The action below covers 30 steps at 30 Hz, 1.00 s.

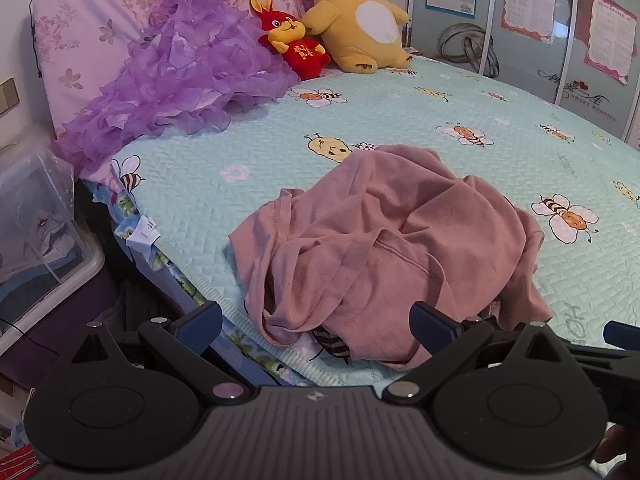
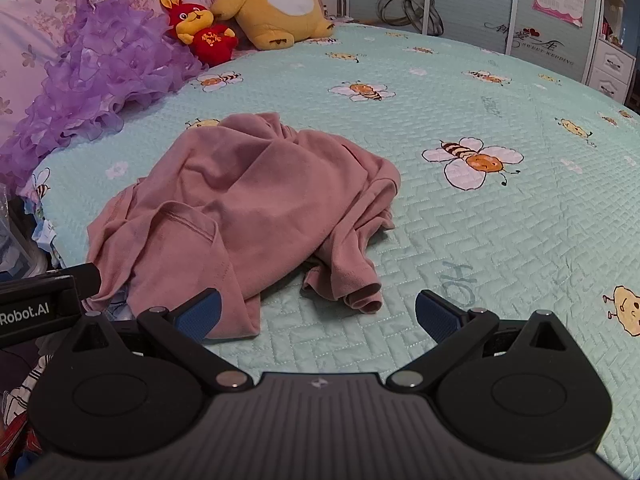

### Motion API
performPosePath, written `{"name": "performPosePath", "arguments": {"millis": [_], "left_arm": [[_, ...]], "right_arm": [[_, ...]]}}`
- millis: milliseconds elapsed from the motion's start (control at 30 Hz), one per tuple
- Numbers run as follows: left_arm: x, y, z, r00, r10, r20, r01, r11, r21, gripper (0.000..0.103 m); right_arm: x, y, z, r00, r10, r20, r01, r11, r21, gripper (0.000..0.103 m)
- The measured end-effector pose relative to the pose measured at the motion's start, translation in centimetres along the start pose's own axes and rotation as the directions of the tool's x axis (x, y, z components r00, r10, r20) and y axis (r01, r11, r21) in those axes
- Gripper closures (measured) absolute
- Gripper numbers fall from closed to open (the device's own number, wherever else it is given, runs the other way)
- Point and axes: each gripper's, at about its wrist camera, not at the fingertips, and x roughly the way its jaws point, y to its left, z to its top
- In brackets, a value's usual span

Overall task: Fold clothes
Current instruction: 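Lower both grippers onto the pink shirt and pinch its fabric edges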

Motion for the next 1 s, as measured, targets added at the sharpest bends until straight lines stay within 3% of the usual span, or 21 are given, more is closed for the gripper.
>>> {"name": "performPosePath", "arguments": {"millis": [1000], "left_arm": [[5.4, -0.1, -0.3, 0.994, 0.012, -0.105, -0.011, 1.000, 0.013, 0.000]], "right_arm": [[5.6, 0.0, -0.1, 0.992, 0.002, -0.123, 0.000, 1.000, 0.015, 0.001]]}}
